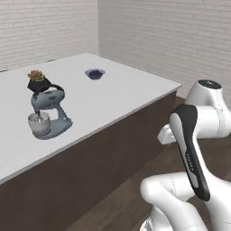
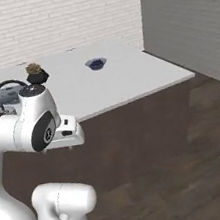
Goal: Navigate to the stand mixer.
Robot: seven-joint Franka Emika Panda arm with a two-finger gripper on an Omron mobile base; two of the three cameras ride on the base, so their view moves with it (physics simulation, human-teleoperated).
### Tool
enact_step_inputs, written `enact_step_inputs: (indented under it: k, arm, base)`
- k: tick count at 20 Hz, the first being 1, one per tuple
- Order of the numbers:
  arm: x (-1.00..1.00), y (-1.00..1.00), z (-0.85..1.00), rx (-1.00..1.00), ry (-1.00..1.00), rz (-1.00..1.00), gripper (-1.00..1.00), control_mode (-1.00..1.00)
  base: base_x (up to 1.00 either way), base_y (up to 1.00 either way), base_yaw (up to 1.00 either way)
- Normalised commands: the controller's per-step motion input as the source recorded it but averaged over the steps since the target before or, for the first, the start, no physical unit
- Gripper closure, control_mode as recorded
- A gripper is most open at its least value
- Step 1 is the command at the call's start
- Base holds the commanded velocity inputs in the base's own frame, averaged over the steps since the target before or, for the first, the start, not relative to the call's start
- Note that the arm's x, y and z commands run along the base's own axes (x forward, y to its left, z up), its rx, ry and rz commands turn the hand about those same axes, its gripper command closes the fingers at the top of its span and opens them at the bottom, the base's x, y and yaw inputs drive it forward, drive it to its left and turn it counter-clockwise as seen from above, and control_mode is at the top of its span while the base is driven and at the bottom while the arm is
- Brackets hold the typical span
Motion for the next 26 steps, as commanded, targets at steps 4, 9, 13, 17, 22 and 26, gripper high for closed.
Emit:
enact_step_inputs:
  k: [4, 9, 13, 17, 22, 26]
  arm:
    - [0.0, 0.0, 0.0, 0.0, 0.0, 0.0, -1.0, 1.0]
    - [0.0, 0.0, 0.0, 0.0, 0.0, 0.0, -1.0, 1.0]
    - [0.0, 0.0, 0.0, 0.0, 0.0, 0.0, -1.0, 1.0]
    - [0.0, 0.0, 0.0, 0.0, 0.0, 0.0, -1.0, 1.0]
    - [0.0, 0.0, 0.0, 0.0, 0.0, 0.0, -1.0, 1.0]
    - [0.0, 0.0, 0.0, 0.0, 0.0, 0.0, -1.0, 1.0]
  base:
    - [0.59, 0.37, 0.46]
    - [0.56, 0.42, 0.37]
    - [0.28, 0.38, 0.35]
    - [0.37, 0.15, 0.33]
    - [0.49, 0.04, 0.3]
    - [0.64, 0.0, 0.24]
